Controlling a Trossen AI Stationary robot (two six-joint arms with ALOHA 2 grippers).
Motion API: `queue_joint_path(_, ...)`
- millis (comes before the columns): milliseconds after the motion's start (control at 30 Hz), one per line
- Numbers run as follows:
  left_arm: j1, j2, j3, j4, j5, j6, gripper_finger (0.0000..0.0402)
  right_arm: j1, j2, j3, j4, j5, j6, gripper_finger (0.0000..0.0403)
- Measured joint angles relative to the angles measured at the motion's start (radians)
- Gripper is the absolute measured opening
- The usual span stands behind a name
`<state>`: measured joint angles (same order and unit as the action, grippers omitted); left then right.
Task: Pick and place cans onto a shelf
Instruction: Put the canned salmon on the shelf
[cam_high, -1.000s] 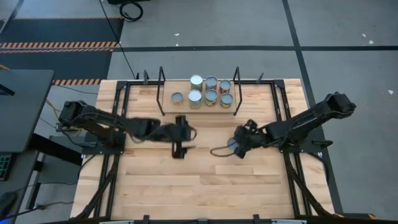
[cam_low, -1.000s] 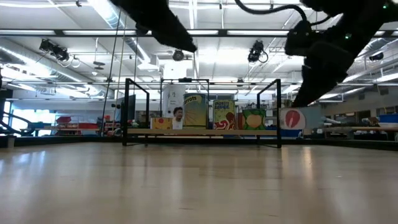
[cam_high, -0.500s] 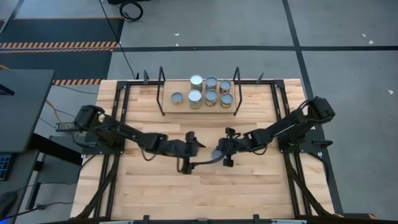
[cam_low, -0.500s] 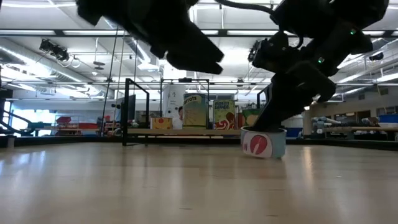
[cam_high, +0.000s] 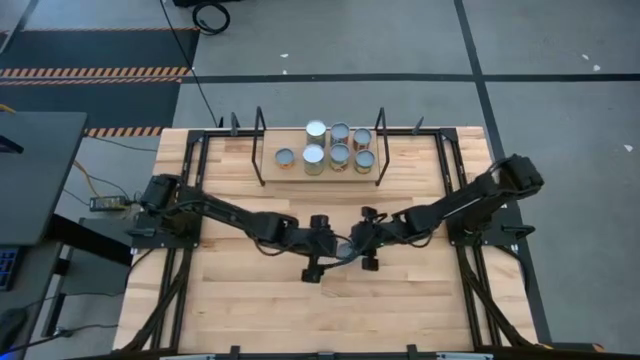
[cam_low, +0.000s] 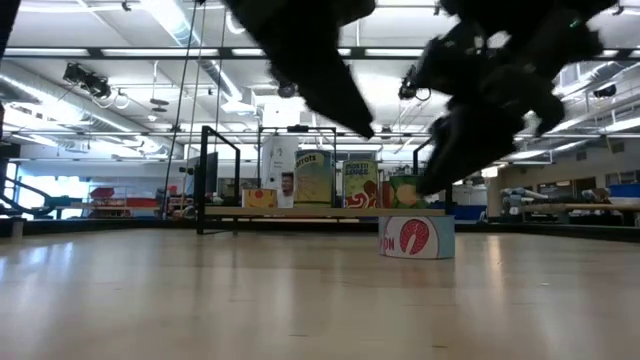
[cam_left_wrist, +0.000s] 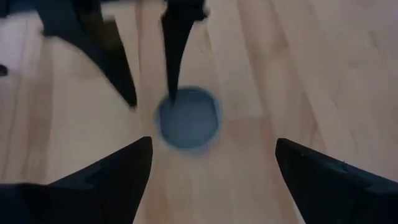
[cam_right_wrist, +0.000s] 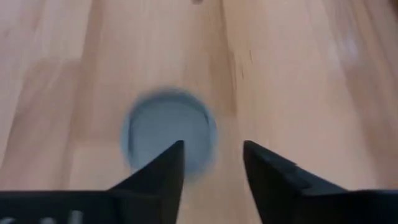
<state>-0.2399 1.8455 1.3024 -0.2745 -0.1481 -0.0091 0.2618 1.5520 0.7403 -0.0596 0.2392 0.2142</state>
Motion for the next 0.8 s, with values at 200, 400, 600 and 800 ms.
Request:
queue_joint_path(200, 0.044, 0.108, 0.197, -0.180, 0.079, 0.064, 0.0345, 0.064, -0.241, -0.005, -0.432, 0.172, 0.094, 0.0234)
queue_joint_path(400, 0.071, 0.226, 0.334, -0.342, 0.082, 0.131, 0.0346, 0.150, -0.442, -0.012, -0.697, 0.267, 0.339, 0.0280)
queue_joint_path(600, 0.077, 0.301, 0.438, -0.315, 0.081, 0.147, 0.0348, 0.177, -0.524, -0.056, -0.768, 0.291, 0.419, 0.0319)
queue_joint_path(800, 0.083, 0.333, 0.423, -0.331, 0.098, 0.134, 0.0355, 0.178, -0.542, -0.091, -0.771, 0.290, 0.476, 0.0345)
